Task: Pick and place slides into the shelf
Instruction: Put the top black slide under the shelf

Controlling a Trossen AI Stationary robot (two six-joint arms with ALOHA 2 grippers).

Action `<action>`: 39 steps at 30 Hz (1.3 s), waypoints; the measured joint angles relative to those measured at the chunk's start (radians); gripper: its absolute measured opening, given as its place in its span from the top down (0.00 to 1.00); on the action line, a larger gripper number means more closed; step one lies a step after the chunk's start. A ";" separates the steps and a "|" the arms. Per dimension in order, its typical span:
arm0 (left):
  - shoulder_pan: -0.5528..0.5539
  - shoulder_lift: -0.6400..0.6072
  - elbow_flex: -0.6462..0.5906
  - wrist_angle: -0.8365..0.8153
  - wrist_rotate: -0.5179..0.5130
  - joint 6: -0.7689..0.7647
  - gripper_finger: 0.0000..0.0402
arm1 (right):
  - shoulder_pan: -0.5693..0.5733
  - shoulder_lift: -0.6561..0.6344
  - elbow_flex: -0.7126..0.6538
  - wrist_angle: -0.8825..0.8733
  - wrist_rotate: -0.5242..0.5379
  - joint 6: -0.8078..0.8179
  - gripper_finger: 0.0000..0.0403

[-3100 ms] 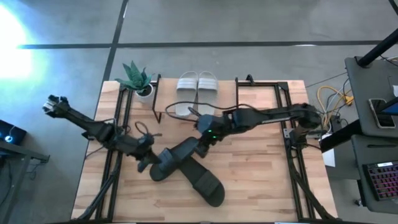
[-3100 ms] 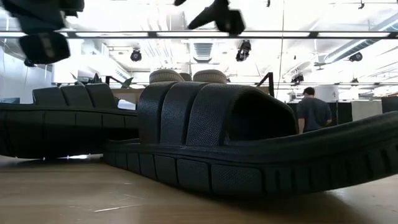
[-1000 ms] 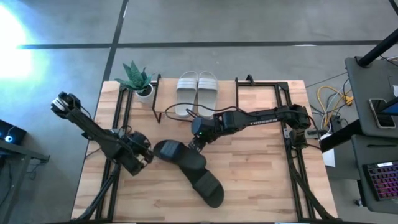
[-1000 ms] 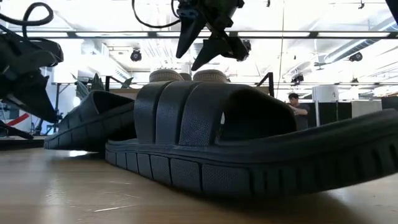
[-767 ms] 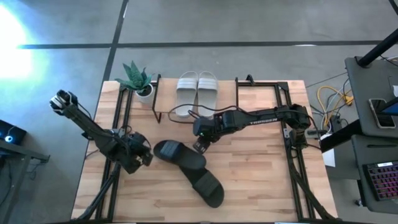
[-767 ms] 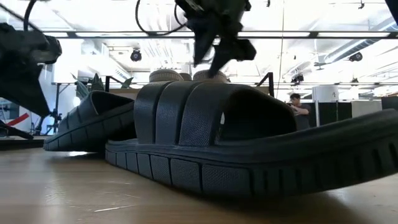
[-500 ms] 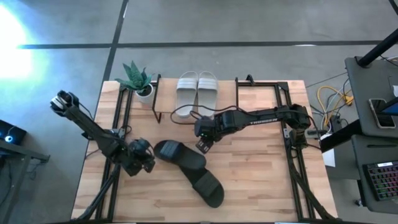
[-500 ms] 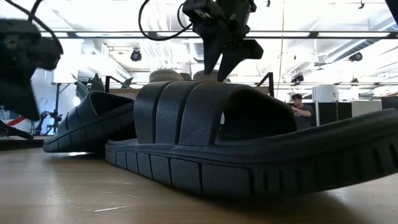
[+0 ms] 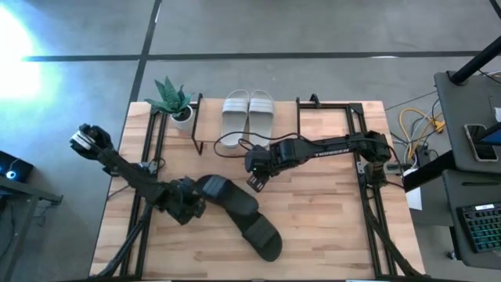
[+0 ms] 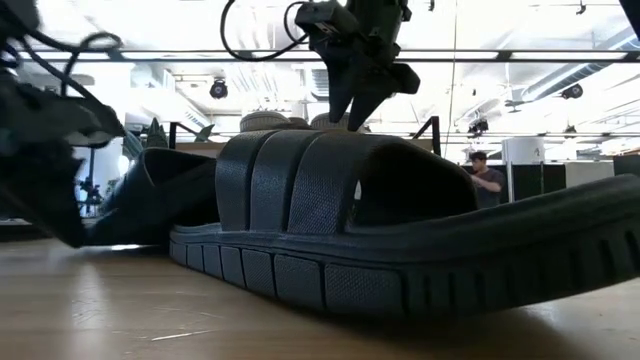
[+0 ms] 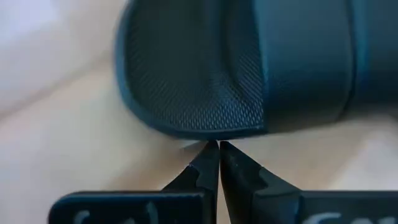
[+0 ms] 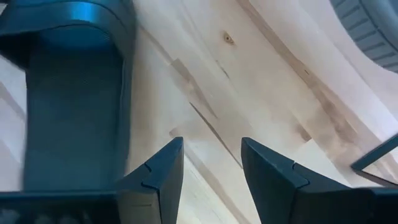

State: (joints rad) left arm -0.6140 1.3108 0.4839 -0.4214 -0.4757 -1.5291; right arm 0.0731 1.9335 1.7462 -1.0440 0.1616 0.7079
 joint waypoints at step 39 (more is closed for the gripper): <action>0.384 0.181 0.053 0.837 0.248 0.840 1.00 | 0.007 0.000 0.000 -0.112 0.011 0.028 0.65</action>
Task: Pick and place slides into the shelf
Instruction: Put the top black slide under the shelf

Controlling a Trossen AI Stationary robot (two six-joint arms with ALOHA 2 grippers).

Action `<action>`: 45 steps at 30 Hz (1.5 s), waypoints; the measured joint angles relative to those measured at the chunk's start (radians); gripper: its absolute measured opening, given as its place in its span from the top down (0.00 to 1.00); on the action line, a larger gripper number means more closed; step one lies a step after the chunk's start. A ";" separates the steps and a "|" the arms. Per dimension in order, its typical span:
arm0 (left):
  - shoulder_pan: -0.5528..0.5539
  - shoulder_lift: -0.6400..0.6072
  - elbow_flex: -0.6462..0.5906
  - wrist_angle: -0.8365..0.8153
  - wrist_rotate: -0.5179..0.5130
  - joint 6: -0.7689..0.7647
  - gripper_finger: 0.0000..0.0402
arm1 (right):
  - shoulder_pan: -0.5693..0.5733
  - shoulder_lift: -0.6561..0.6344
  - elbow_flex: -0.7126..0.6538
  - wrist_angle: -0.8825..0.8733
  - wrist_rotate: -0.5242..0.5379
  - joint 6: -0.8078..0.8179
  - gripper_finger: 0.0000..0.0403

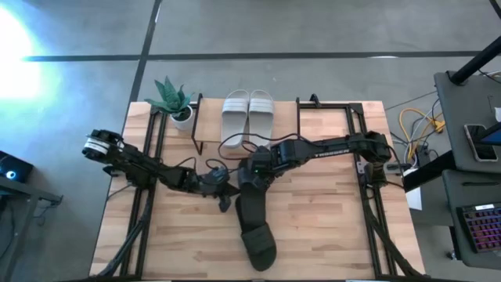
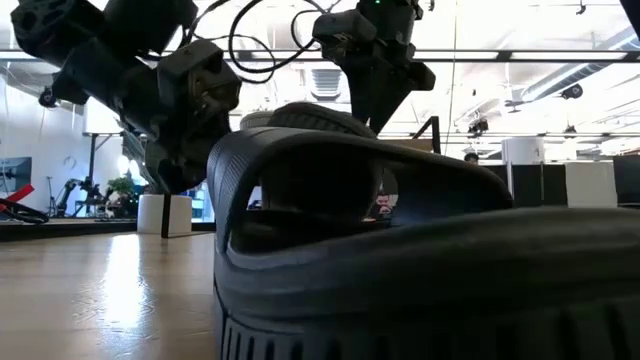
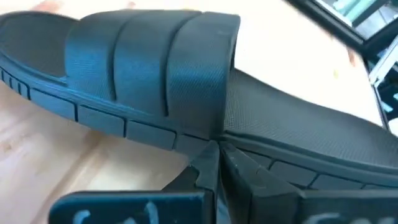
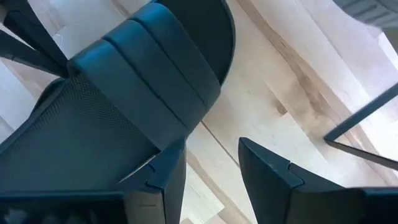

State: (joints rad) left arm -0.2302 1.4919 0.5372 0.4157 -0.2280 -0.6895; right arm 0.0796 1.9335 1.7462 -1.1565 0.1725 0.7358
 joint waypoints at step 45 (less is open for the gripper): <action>0.001 -0.136 -0.090 -0.091 0.261 0.068 1.00 | 0.136 0.000 -0.095 0.108 -0.378 0.028 0.66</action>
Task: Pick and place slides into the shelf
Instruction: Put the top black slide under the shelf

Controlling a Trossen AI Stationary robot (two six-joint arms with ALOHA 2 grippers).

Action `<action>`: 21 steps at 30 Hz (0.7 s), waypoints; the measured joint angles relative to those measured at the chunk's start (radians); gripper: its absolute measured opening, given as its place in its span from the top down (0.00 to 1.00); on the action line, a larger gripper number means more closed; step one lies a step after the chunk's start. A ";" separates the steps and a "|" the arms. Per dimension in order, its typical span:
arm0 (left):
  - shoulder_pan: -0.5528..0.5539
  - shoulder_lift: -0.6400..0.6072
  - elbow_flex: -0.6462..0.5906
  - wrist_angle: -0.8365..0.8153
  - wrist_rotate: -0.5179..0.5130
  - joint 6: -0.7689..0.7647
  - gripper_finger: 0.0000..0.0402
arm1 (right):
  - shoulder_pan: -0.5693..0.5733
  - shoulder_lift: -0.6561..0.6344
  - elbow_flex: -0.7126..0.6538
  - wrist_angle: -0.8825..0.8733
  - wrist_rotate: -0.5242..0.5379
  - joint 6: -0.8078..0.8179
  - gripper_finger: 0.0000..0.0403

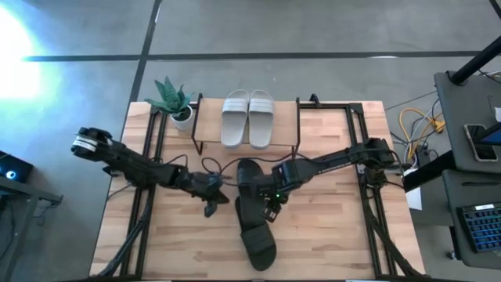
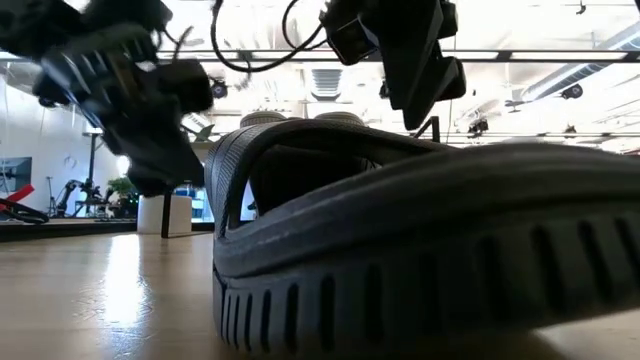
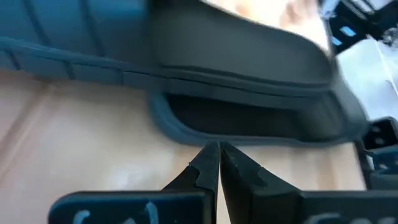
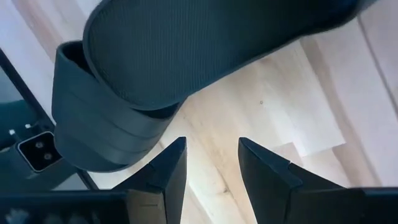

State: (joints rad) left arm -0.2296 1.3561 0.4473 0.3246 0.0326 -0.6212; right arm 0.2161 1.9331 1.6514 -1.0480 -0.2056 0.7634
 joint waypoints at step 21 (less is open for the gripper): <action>0.090 0.313 0.247 0.169 0.079 0.144 1.00 | 0.052 0.000 -0.085 0.120 0.132 0.247 0.66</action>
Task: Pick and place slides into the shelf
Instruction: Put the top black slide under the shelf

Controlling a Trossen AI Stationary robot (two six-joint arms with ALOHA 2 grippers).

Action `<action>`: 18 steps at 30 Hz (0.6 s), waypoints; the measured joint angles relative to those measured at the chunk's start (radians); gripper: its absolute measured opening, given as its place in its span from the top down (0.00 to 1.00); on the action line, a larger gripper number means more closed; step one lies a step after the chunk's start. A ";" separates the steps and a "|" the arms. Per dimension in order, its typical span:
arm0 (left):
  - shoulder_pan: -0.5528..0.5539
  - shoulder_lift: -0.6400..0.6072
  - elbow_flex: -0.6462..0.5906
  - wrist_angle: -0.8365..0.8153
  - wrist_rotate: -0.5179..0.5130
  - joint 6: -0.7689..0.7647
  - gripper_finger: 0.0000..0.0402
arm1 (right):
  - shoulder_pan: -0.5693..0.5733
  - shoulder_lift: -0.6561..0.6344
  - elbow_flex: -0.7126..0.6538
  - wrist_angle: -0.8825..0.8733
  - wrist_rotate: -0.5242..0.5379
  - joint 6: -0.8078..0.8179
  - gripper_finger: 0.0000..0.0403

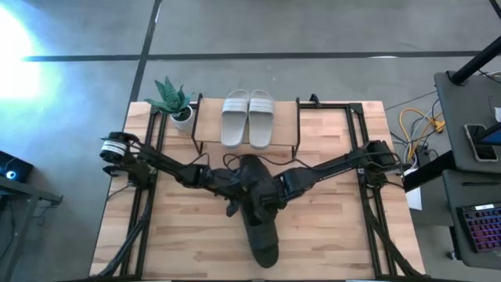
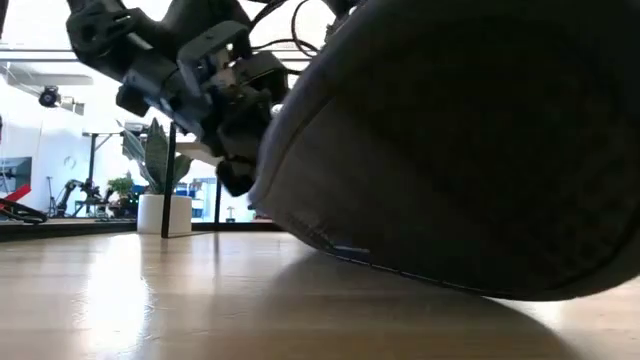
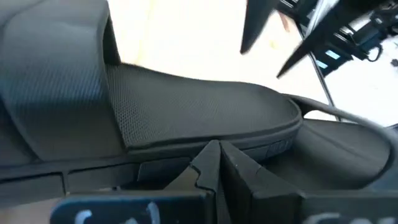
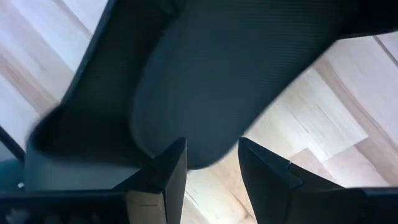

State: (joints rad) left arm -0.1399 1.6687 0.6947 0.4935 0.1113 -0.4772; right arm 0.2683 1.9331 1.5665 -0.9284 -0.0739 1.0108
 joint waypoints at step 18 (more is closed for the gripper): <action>0.027 -0.034 0.078 -0.144 -0.122 0.162 1.00 | 0.096 0.000 -0.013 -0.002 0.016 0.059 0.66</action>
State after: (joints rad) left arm -0.1133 1.6347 0.7725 0.3490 -0.0107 -0.3148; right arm 0.3642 1.9331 1.5531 -0.9308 -0.0580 1.0694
